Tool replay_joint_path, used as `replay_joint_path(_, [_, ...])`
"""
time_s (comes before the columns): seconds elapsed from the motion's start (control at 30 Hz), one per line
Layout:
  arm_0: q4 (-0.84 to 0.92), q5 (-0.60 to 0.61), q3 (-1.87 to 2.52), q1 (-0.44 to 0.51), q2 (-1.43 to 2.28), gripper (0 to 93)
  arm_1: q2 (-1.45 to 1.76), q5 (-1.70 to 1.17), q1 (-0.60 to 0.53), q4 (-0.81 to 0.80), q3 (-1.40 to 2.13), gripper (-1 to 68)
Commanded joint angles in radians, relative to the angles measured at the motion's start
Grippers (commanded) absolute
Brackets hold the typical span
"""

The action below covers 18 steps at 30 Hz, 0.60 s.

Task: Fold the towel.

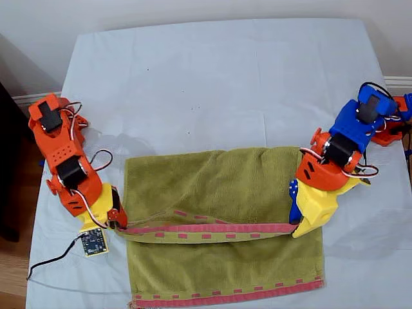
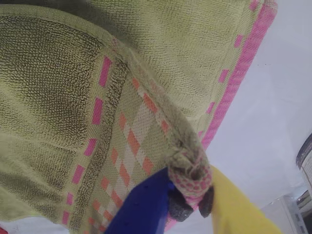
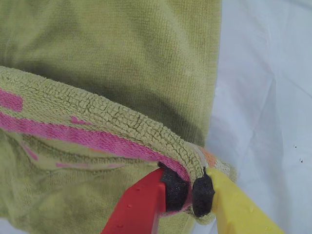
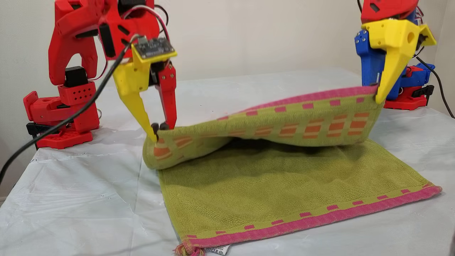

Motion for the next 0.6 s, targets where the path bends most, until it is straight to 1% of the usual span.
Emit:
replay_joint_path(0.0, [0.074,0.002,-0.239,0.043,-0.044,0.1,0.067,0.015,-0.066,-0.003,-0.081,0.1])
replay_joint_path(0.1, [0.074,0.037,-0.411,0.023,-0.158,0.1,0.067,0.040,-0.086,-0.003,-0.072,0.1])
replay_joint_path(0.27, [0.074,0.043,-0.508,0.006,-0.238,0.1,0.040,0.104,-0.127,-0.003,-0.098,0.1])
replay_joint_path(0.47, [0.074,0.038,-0.664,0.015,-0.347,0.1,-0.048,0.147,-0.152,-0.012,-0.181,0.1])
replay_joint_path(0.57, [0.075,0.038,-0.839,0.017,-0.449,0.1,-0.055,0.156,-0.158,-0.026,-0.181,0.1])
